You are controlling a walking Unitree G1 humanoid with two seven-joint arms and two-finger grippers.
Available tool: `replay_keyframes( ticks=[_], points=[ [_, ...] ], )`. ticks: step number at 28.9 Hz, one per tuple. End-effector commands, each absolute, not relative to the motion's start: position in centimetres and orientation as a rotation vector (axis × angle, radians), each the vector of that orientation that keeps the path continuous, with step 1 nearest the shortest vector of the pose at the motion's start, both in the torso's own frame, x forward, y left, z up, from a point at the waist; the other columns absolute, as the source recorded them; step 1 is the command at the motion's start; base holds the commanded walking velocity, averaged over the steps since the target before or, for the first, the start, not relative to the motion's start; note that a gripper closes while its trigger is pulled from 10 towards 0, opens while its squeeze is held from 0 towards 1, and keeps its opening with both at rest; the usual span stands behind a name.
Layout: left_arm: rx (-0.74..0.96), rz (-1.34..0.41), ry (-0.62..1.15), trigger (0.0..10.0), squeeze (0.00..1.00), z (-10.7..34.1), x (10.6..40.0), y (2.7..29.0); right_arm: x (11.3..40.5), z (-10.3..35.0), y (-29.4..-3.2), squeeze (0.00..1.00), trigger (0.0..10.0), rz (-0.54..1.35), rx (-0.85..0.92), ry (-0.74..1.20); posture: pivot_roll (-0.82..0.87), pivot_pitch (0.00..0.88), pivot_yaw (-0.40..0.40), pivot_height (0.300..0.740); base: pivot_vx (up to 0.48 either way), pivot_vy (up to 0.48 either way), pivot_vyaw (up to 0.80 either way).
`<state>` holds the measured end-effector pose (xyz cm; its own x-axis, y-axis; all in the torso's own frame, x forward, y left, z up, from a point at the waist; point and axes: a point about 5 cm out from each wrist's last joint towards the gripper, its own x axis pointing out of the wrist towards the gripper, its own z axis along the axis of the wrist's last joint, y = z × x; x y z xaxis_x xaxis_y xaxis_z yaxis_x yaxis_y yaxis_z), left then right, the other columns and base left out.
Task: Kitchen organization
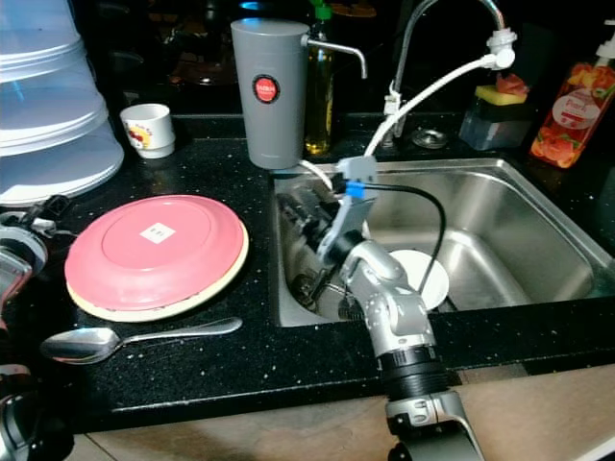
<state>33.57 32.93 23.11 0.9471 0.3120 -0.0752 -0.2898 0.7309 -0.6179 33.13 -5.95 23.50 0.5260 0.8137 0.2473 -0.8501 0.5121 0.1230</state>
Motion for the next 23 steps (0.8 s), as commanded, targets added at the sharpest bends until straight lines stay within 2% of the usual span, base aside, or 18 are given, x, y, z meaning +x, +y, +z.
replay_keyframes(
  ticks=[1, 10, 11, 12, 13, 14, 23],
  points=[
    [-0.659, 0.330, -0.026, 10.0, 0.00, 23.1, 33.6, 33.1, 32.1, 23.6, -5.4, 0.00, 10.0, 1.127, 0.251, -0.140, 0.10, 0.091, -0.005, 0.740, 0.000, 0.000, 0.00],
    [-0.636, 0.335, -0.029, 10.0, 0.00, 23.2, 33.8, 33.5, 30.4, 23.8, -5.0, 0.00, 10.0, 1.300, 0.233, -0.106, 0.11, 0.086, -0.008, 0.740, 0.000, 0.000, 0.00],
    [-0.640, 0.333, -0.029, 9.4, 0.00, 23.1, 33.9, 33.5, 30.1, 23.8, -4.9, 0.00, 10.0, 1.325, 0.223, -0.103, 0.11, 0.086, -0.008, 0.740, 0.000, 0.000, 0.00],
    [-0.640, 0.333, -0.029, 9.4, 0.00, 23.1, 33.9, 33.5, 30.1, 23.8, -4.9, 0.00, 10.0, 1.325, 0.223, -0.103, 0.11, 0.086, -0.008, 0.740, 0.000, 0.000, 0.00],
    [-0.654, 0.325, -0.031, 2.9, 0.00, 23.1, 34.0, 33.6, 29.7, 24.0, -4.9, 0.00, 10.0, 1.353, 0.215, -0.097, 0.10, 0.081, -0.009, 0.740, 0.000, 0.000, 0.00],
    [-0.659, 0.324, -0.029, 0.0, 0.00, 23.1, 34.1, 33.7, 29.5, 24.1, -4.9, 0.00, 10.0, 1.361, 0.214, -0.092, 0.10, 0.081, -0.009, 0.740, 0.000, 0.000, 0.00],
    [-0.690, 0.353, -0.036, 0.0, 0.00, 22.9, 34.1, 34.0, 29.1, 24.4, -5.0, 0.00, 10.0, 1.380, 0.206, -0.086, 0.10, 0.072, -0.010, 0.740, 0.000, 0.000, 0.00]
  ],
)
